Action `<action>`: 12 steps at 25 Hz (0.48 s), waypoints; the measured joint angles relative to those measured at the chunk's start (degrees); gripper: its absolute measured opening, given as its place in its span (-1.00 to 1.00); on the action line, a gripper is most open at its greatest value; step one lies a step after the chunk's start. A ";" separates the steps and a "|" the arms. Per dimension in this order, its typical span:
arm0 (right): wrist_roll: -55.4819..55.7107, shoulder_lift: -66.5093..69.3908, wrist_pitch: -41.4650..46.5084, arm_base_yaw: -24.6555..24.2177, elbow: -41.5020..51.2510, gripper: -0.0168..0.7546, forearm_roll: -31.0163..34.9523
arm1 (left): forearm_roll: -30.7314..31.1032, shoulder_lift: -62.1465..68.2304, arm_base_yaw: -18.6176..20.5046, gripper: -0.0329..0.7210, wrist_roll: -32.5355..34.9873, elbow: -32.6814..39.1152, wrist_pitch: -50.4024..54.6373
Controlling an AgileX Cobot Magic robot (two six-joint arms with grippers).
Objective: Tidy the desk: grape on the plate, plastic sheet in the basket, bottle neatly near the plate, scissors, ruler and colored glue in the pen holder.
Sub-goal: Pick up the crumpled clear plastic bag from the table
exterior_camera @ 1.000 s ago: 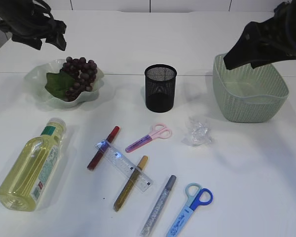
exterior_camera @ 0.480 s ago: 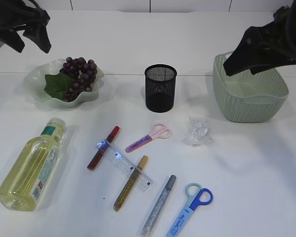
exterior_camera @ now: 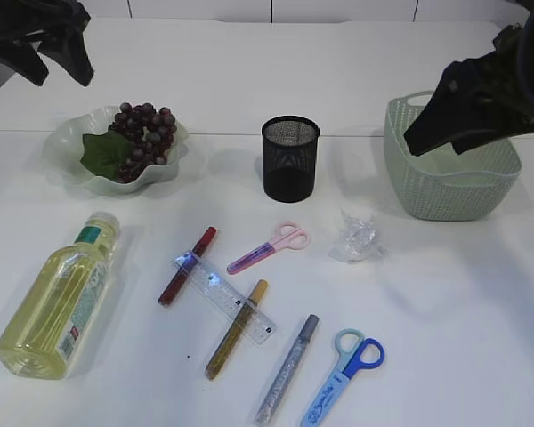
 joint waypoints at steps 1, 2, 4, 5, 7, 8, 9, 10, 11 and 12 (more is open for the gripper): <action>0.11 0.00 0.40 0.00 0.00 0.45 -0.10 | 0.54 -0.62 0.00 0.38 -0.39 0.00 0.00; 0.11 0.00 1.06 0.00 0.00 0.45 -0.10 | 1.24 -1.23 0.00 0.38 -0.87 0.00 0.00; 0.11 0.00 2.26 0.00 0.00 0.45 -0.10 | 1.94 -2.76 0.00 0.38 -1.83 0.00 0.05; 0.11 0.00 2.54 0.00 0.00 0.45 -0.10 | 2.20 -3.85 0.00 0.38 -2.22 0.30 0.05; 0.11 0.00 2.69 0.00 0.00 0.45 -0.10 | 2.44 -6.56 0.00 0.38 -2.57 2.23 0.05; 0.11 0.00 2.78 0.00 0.00 0.45 -0.10 | 2.44 -8.39 0.00 0.38 -2.70 4.06 0.05; 0.11 0.00 2.78 0.00 0.00 0.45 -0.10 | 2.44 -10.31 0.00 0.38 -2.79 5.95 0.05; 0.11 0.00 2.78 0.00 0.00 0.45 -0.10 | 2.44 -12.03 0.00 0.38 -2.79 8.63 0.05; 0.40 0.00 2.78 0.00 0.00 0.45 -0.12 | 2.44 -14.27 0.00 0.38 -2.91 11.69 0.05; 1.27 0.00 2.78 0.00 0.00 0.45 -0.12 | 2.44 -16.71 0.00 0.38 -3.07 15.00 -0.14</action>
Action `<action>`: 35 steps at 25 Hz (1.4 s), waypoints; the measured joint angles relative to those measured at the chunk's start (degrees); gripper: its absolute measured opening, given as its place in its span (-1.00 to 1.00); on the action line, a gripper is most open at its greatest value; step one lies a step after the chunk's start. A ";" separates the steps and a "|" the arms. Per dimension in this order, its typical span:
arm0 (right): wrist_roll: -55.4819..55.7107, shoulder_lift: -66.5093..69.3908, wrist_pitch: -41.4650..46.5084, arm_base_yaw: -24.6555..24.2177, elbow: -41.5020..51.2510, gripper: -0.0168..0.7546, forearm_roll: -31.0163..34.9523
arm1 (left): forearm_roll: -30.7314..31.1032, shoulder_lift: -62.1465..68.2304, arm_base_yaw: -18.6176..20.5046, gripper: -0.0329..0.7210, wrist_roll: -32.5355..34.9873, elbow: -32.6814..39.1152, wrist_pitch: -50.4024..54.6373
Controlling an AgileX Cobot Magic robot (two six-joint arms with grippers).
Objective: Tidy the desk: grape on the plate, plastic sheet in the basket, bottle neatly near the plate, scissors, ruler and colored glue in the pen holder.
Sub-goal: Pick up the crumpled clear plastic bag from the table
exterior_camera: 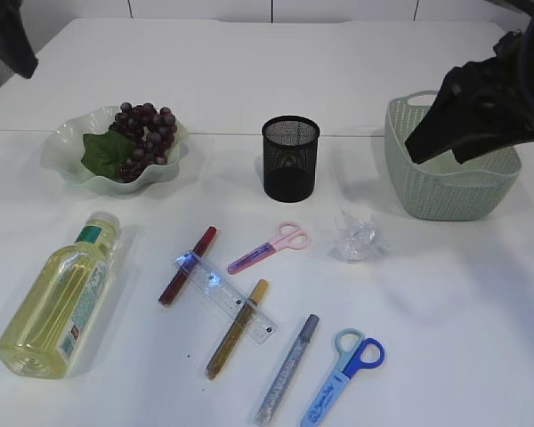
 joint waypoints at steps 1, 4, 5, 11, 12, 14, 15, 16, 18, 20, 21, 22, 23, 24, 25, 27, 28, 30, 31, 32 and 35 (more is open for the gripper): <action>1.12 0.00 0.00 0.00 0.00 0.45 -0.15 | 0.00 -2.62 0.00 0.37 -0.28 2.81 -0.77; 6.14 0.00 0.00 0.00 0.00 0.45 -3.03 | 0.00 -10.58 0.00 0.35 -0.78 11.66 -4.99; 8.34 0.00 0.00 0.00 0.00 0.45 -4.59 | -0.31 -13.36 0.00 0.34 -0.78 14.36 -6.28; 18.10 -0.23 -1.09 0.00 0.81 0.45 -12.60 | -0.95 -25.26 0.00 0.33 -1.20 24.45 -8.98; 18.94 -0.72 -2.28 0.00 1.93 0.45 -12.75 | -0.95 -26.75 0.00 0.33 -1.20 25.73 -9.26; 19.75 -2.43 -5.05 0.00 5.22 0.45 -12.87 | -1.05 -29.28 0.00 0.32 -1.20 28.05 -10.21; 20.01 -3.32 -6.53 0.00 7.50 0.45 -12.87 | -1.05 -30.57 0.00 0.32 -1.20 28.87 -10.54; 20.16 -4.41 -7.55 0.00 9.81 0.45 -12.96 | -1.05 -31.73 0.00 0.32 -1.20 29.67 -10.67; 20.39 -6.30 -9.15 0.00 13.56 0.42 -13.10 | -1.05 -33.43 0.00 0.32 -1.20 30.65 -10.77; 20.41 -7.90 -10.09 0.00 16.23 0.38 -13.10 | -1.05 -34.59 0.00 0.30 -1.20 31.48 -10.77; 20.51 -8.34 -10.56 0.00 17.15 0.37 -13.10 | -1.05 -35.12 0.00 0.29 -1.20 31.93 -10.77; 20.51 -8.80 -10.81 0.00 17.70 0.36 -13.10 | -1.05 -35.53 0.00 0.27 -1.20 32.02 -10.77; 20.52 -9.10 -10.95 0.00 17.93 0.36 -13.10 | -1.05 -35.90 0.00 0.27 -1.20 32.02 -10.77; 20.62 -9.38 -11.37 0.00 17.95 0.36 -13.23 | -1.05 -36.18 0.00 0.26 -1.20 32.02 -10.77; 20.62 -9.44 -11.90 0.34 17.95 0.36 -13.79 | -1.05 -36.48 0.00 0.26 -1.20 32.02 -10.55; 20.87 -9.66 -12.48 1.97 18.05 0.36 -16.35 | -1.05 -37.41 0.00 0.26 -1.20 32.02 -10.42; 22.00 -9.66 -12.60 3.62 18.18 0.36 -18.15 | -1.05 -37.77 0.00 0.26 -1.71 32.02 -10.42; 25.88 -9.54 -13.06 7.75 18.17 0.35 -22.15 | -1.05 -38.68 0.00 0.26 -2.01 32.02 -10.42; 28.52 -9.17 -13.53 9.48 18.17 0.35 -24.42 | -1.05 -38.95 0.00 0.26 -2.09 32.02 -10.34; 30.62 -8.66 -13.92 11.32 18.17 0.35 -26.12 | -1.05 -39.35 0.00 0.26 -2.14 32.02 -10.23; 36.15 -5.65 -14.16 14.80 16.73 0.35 -30.16 | -0.72 -40.00 0.00 0.25 -2.23 32.02 -9.14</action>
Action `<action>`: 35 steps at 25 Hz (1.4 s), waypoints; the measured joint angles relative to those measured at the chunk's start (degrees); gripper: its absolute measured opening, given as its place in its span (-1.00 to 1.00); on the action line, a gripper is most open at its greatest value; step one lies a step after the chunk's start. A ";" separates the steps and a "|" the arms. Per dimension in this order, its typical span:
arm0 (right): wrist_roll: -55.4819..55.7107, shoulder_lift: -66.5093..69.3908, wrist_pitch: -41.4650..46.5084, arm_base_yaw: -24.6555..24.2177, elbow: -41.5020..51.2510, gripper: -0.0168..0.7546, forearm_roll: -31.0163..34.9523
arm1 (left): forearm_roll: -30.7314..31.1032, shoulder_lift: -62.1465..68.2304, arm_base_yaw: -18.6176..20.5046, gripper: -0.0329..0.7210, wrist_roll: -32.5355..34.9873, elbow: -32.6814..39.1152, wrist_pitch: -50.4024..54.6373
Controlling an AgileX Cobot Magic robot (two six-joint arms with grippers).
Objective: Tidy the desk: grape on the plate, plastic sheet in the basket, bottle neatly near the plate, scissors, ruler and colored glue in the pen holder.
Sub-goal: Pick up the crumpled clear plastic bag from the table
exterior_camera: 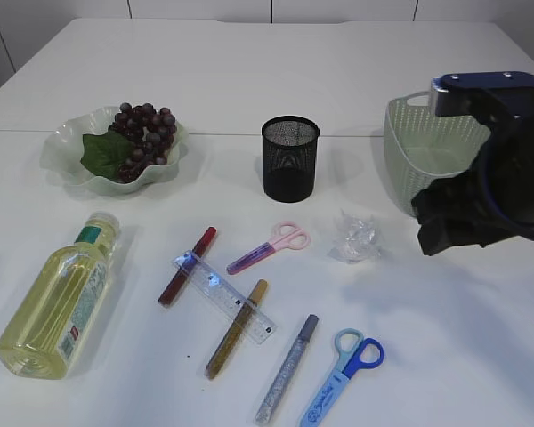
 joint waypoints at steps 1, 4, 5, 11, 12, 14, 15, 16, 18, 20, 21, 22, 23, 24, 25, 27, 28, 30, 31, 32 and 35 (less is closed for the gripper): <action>1.09 1.32 -0.15 0.73 -1.10 0.35 -0.68 | 0.11 -0.14 0.00 0.25 0.00 0.00 0.53; 3.39 5.48 -0.39 2.11 -5.43 0.34 -1.72 | 0.46 -0.72 0.00 0.25 0.00 0.00 1.33; 3.99 7.09 -0.39 2.41 -7.18 0.34 -1.72 | 0.46 -0.95 0.00 0.25 0.00 0.00 1.60; 7.70 16.98 0.29 3.03 -15.34 0.34 -3.13 | 0.65 -1.45 0.00 0.25 0.00 0.00 2.07; 8.30 18.74 0.61 3.03 -16.61 0.34 -3.29 | 0.67 -1.45 0.00 0.25 0.00 0.00 2.07; 9.01 21.91 0.80 3.03 -19.14 0.34 -3.41 | 1.00 -1.45 0.00 0.25 0.00 0.00 2.09; 9.20 23.59 0.80 3.03 -20.59 0.34 -3.51 | 1.12 -1.45 0.00 0.25 0.00 0.00 2.19; 9.31 25.17 0.90 3.03 -22.05 0.34 -3.51 | 1.22 -1.45 0.00 0.25 0.00 0.00 2.19; 9.52 27.84 1.07 3.03 -24.54 0.34 -3.51 | 1.38 -1.45 0.00 0.25 0.00 0.00 2.19; 10.12 30.38 1.65 3.03 -26.84 0.34 -3.76 | 1.63 -1.45 0.00 0.25 0.00 0.00 2.19; 10.47 31.30 1.95 3.03 -27.54 0.34 -4.22 | 1.75 -1.45 0.00 0.25 0.00 0.00 2.19; 11.03 32.28 2.05 3.03 -28.12 0.34 -4.76 | 1.85 -1.45 0.00 0.25 0.00 0.00 2.19; 11.53 33.15 2.17 3.03 -28.56 0.34 -5.33 | 2.19 -1.45 0.00 0.25 0.00 0.00 2.19; 11.81 33.80 2.17 3.03 -28.80 0.34 -5.78 | 2.47 -1.45 0.00 0.25 0.00 0.00 2.19; 12.08 34.57 2.26 3.03 -28.90 0.34 -6.03 | 2.70 -1.45 0.00 0.25 0.00 0.00 2.19; 12.30 35.98 2.26 3.03 -29.20 0.34 -6.36 | 3.08 -1.45 0.00 0.25 0.00 0.00 2.19; 12.30 36.44 2.26 3.03 -29.19 0.34 -6.52 | 3.32 -1.45 0.00 0.25 0.00 0.00 2.19; 12.82 37.54 2.26 3.03 -29.22 0.34 -7.01 | 3.67 -1.45 0.00 0.25 0.00 0.00 2.19; 13.17 37.90 2.26 3.03 -29.32 0.34 -7.33 | 3.99 -1.45 0.00 0.25 0.00 0.00 2.19; 13.34 38.34 2.26 3.03 -29.32 0.34 -7.39 | 4.13 -1.45 0.00 0.25 0.00 0.00 2.19; 13.42 39.30 1.88 3.03 -29.36 0.34 -7.76 | 4.34 -1.45 0.00 0.25 0.00 0.00 2.19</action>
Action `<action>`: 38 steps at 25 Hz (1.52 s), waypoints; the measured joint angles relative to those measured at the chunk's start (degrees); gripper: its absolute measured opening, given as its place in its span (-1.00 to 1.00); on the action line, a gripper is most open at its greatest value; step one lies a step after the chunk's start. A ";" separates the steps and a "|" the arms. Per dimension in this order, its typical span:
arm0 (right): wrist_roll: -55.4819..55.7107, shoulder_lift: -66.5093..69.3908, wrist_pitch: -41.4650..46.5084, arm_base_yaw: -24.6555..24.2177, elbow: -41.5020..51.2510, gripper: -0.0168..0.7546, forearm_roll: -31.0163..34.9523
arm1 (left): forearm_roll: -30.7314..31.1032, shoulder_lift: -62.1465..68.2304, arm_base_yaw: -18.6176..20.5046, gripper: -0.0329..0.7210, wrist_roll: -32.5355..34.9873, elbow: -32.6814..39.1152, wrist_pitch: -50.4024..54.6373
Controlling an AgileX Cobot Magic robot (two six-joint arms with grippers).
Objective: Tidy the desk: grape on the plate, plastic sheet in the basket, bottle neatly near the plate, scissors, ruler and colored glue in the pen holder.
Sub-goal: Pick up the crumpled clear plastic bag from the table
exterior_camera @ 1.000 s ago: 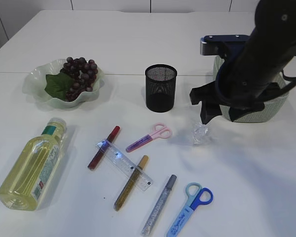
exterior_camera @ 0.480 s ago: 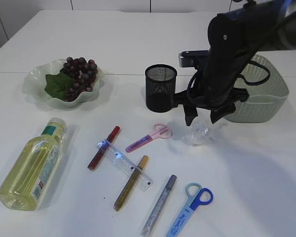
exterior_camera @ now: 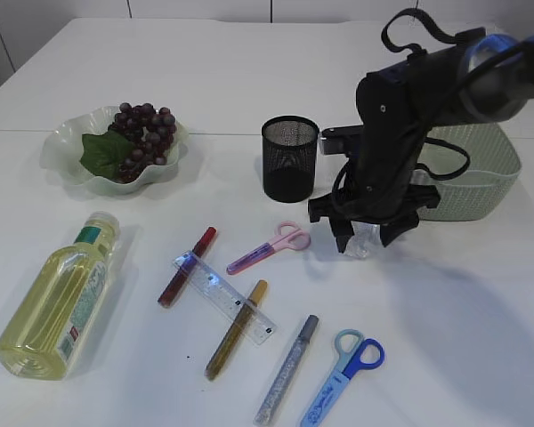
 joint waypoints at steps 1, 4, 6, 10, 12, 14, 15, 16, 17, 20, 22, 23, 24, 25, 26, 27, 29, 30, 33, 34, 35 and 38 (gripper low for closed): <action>0.00 0.24 -0.23 0.00 0.00 0.34 0.00 | 0.00 0.00 0.00 0.25 0.00 0.00 0.00; 0.14 0.36 -0.42 0.00 -0.50 0.34 -0.13 | 0.12 0.00 0.00 0.25 0.00 0.00 0.00; 0.14 0.36 -0.51 0.00 -1.25 0.34 -0.85 | 0.12 0.00 0.00 0.25 0.00 0.00 0.00; 0.34 0.36 -0.74 0.00 -2.34 0.34 -2.69 | 0.25 0.00 0.00 0.25 0.00 0.00 0.00; 0.34 0.36 -0.82 0.00 -2.37 0.34 -3.27 | 0.37 0.00 0.00 0.25 0.00 0.00 0.00; 0.57 0.36 -0.96 0.00 -2.37 0.34 -3.40 | 0.37 0.00 0.00 0.25 0.00 0.00 0.00; 0.84 0.47 -1.12 0.00 -2.37 0.34 -3.47 | 0.37 0.00 0.00 0.25 0.00 0.00 0.00; 0.99 0.73 -1.11 0.00 -2.37 0.34 -3.54 | 0.37 0.00 0.00 0.25 0.00 0.00 0.00; 1.02 0.88 -1.11 0.00 -2.37 0.34 -3.54 | 0.37 0.00 0.00 0.25 0.00 0.00 0.00; 1.16 1.37 -1.47 0.00 -2.37 0.34 -3.54 | 0.37 0.00 0.00 0.25 0.00 0.00 0.00; 1.23 1.37 -1.77 0.00 -2.37 0.39 -3.62 | 0.37 0.00 0.00 0.25 0.00 0.00 0.00; 1.23 1.37 -1.88 0.00 -2.37 0.37 -3.62 | 0.37 0.00 0.00 0.25 0.00 0.00 0.00; 1.30 1.37 -2.04 0.00 -2.37 0.36 -3.79 | 0.37 0.00 0.00 0.25 0.00 0.00 0.00; 1.30 1.37 -2.36 0.00 -2.37 0.36 -4.09 | 0.37 0.00 0.00 0.25 0.00 0.00 0.00; 1.37 1.37 -2.58 0.00 -2.37 0.36 -4.24 | 0.37 0.00 0.00 0.25 0.00 0.00 0.00; 1.37 1.37 -2.81 0.00 -2.37 0.36 -4.28 | 0.37 0.00 0.00 0.25 0.00 0.00 0.00; 1.45 1.37 -3.06 0.00 -2.37 0.35 -4.42 | 0.37 0.00 0.00 0.25 0.00 0.00 0.00; 1.45 1.37 -3.09 0.00 -2.37 0.35 -4.67 | 0.37 0.00 0.00 0.25 0.00 0.00 0.00; 1.53 1.71 -3.20 0.00 -2.37 0.34 -5.32 | 0.37 0.00 0.00 0.25 0.00 0.00 0.00; 1.61 1.89 -3.20 0.00 -2.37 0.34 -5.46 | 0.37 0.00 0.00 0.25 0.00 0.00 0.00; 1.68 2.24 -3.20 0.00 -2.37 0.34 -5.43 | 0.37 0.00 0.00 0.25 0.00 0.00 0.00; 1.68 2.87 -3.31 0.00 -2.37 0.34 -5.68 | 0.37 0.00 0.00 0.25 0.00 0.00 0.00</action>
